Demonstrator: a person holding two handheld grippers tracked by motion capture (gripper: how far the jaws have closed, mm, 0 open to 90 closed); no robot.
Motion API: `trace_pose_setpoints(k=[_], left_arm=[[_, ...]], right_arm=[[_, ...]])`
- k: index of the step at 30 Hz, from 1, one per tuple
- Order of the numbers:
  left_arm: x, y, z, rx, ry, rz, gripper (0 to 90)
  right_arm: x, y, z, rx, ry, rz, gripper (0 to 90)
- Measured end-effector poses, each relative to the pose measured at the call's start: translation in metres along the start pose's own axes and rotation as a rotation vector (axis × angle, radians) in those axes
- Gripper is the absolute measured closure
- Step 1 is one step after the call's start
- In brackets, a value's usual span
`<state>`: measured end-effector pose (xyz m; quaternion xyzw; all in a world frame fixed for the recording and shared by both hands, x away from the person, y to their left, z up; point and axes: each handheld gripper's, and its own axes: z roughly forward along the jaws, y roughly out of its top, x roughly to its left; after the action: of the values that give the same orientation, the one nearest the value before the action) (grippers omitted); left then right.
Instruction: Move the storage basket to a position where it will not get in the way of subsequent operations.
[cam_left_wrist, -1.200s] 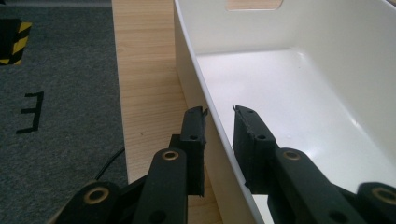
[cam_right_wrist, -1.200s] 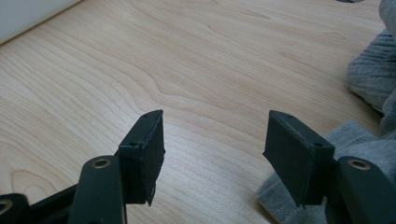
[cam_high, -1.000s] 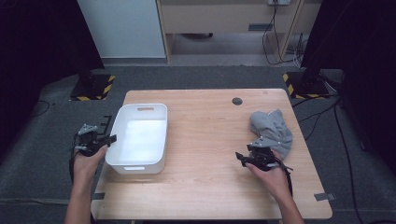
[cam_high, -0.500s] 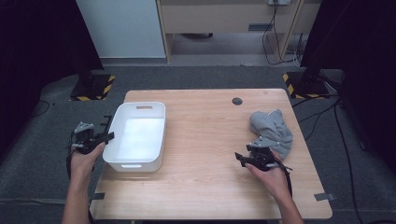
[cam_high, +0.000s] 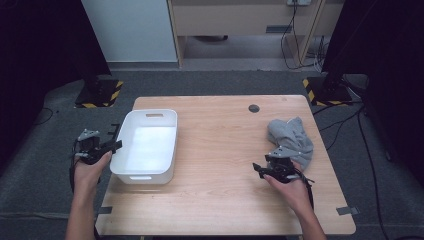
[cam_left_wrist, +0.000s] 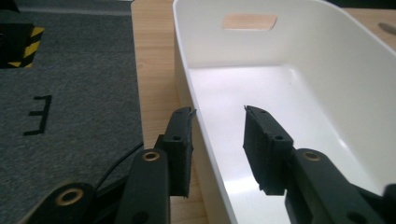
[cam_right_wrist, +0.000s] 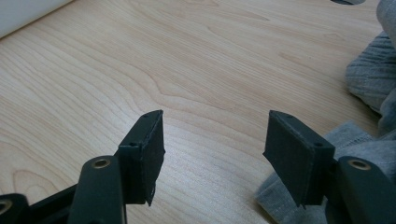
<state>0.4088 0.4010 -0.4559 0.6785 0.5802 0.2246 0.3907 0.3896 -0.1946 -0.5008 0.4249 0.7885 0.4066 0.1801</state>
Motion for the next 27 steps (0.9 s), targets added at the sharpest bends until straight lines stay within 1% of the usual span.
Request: trace_pose_setpoints(k=[4, 6, 7, 9, 10, 13, 17, 20, 22, 24, 27], left_arm=[[0.001, -0.001, -0.0009, 0.007, -0.001, 0.0, 69.3], [0.001, -0.0017, -0.0005, 0.006, -0.012, -0.004, 71.0], [0.001, -0.0019, -0.0003, 0.01, -0.013, 0.001, 72.1], [0.0009, -0.0025, 0.0005, 0.022, 0.011, 0.005, 73.3], [0.0009, -0.003, 0.001, 0.027, 0.013, 0.008, 74.1], [-0.0001, -0.0037, 0.0014, 0.039, 0.013, 0.012, 74.6], [-0.0018, -0.0035, -0.0008, 0.04, 0.013, 0.006, 75.2], [-0.0025, -0.0047, -0.0013, 0.055, 0.022, 0.007, 75.6], [-0.0024, -0.0057, -0.0008, 0.066, 0.016, 0.013, 77.0], [-0.0022, -0.0062, -0.0001, 0.061, 0.015, 0.004, 78.6], [-0.0022, -0.0061, 0.0003, 0.058, 0.028, 0.005, 80.3]], right_arm=[[-0.0003, -0.0001, -0.0002, 0.0, -0.001, 0.003, 37.8], [-0.0002, -0.0002, 0.0001, 0.001, 0.0, 0.001, 37.7], [0.0001, -0.0001, 0.0002, 0.001, 0.0, 0.002, 37.7], [0.0007, -0.0001, 0.0002, 0.005, 0.002, 0.005, 37.7], [0.0008, -0.0001, 0.0003, 0.005, 0.003, 0.005, 37.6], [0.0007, -0.0001, 0.0002, 0.002, 0.008, 0.004, 37.4], [0.0003, -0.0003, 0.0005, 0.005, 0.007, 0.005, 37.3], [0.0005, -0.0002, 0.0006, 0.005, 0.009, 0.003, 37.3], [0.0009, -0.0002, 0.0004, 0.007, 0.009, 0.006, 37.2], [0.0001, -0.0003, 0.0001, 0.005, 0.008, 0.001, 37.1], [-0.0003, -0.0003, 0.0001, 0.002, 0.007, 0.003, 37.2]])
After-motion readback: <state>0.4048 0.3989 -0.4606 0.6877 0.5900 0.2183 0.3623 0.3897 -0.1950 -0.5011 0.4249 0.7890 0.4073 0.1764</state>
